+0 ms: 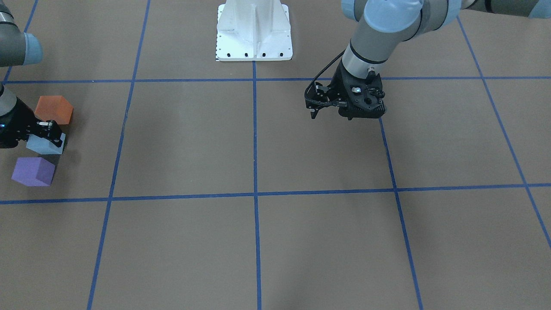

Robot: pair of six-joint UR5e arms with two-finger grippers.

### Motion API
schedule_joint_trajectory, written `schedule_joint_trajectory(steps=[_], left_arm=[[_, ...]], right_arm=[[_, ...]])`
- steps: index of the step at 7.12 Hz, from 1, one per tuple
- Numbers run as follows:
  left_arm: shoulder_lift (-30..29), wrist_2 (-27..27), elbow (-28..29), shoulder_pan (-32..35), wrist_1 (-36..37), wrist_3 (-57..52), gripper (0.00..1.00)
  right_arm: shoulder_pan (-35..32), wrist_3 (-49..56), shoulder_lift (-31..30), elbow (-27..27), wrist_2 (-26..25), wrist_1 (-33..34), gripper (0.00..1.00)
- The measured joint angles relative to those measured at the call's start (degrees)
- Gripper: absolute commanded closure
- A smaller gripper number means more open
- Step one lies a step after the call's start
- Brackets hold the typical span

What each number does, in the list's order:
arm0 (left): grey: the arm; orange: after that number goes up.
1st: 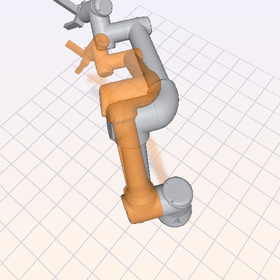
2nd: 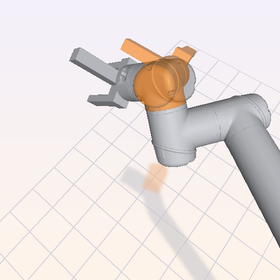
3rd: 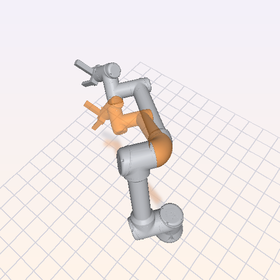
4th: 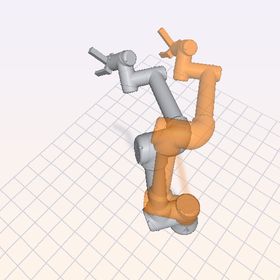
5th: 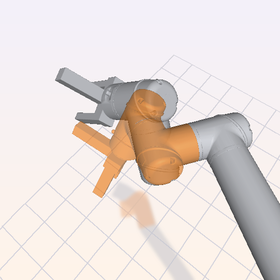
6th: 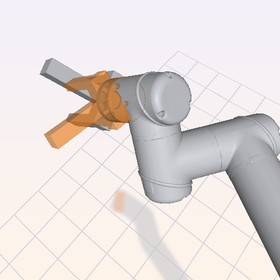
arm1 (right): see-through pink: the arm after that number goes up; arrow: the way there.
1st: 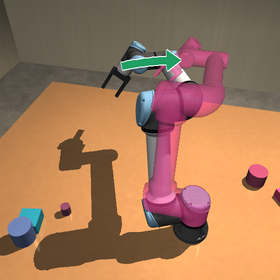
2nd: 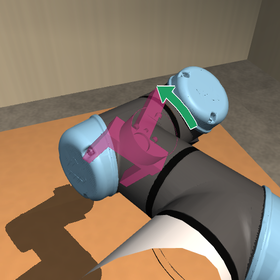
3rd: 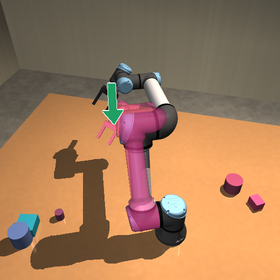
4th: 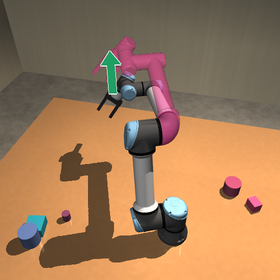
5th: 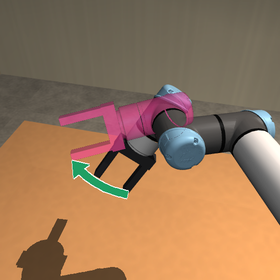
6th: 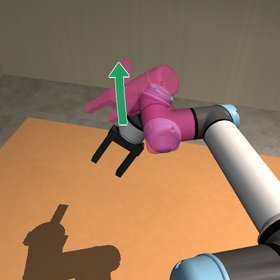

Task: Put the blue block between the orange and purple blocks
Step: 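Lower the light blue cube between the purple and orange cubes with the right gripper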

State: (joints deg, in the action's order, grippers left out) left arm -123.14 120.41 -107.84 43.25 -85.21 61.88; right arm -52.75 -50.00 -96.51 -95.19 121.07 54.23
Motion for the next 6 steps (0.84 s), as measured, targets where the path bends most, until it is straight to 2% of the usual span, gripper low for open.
schedule_joint_trajectory(steps=[2, 3, 4, 6], left_arm=[[0.00, 0.00, 0.00, -0.01, 0.01, 0.06, 0.00], [0.00, 0.00, 0.00, -0.01, 0.03, 0.07, 0.00], [-0.02, 0.00, 0.00, 0.00, 0.04, 0.08, 0.00], [-0.04, 0.00, -0.03, 0.02, 0.04, 0.08, 0.00]], right_arm=[[-0.06, -0.01, -0.09, 0.00, -0.11, 0.00, 0.59], [-0.06, -0.03, -0.14, 0.00, -0.15, 0.00, 0.43], [-0.07, -0.07, -0.18, 0.00, -0.19, 0.00, 0.00], [-0.07, -0.25, -0.30, 0.02, -0.28, 0.00, 0.00]])
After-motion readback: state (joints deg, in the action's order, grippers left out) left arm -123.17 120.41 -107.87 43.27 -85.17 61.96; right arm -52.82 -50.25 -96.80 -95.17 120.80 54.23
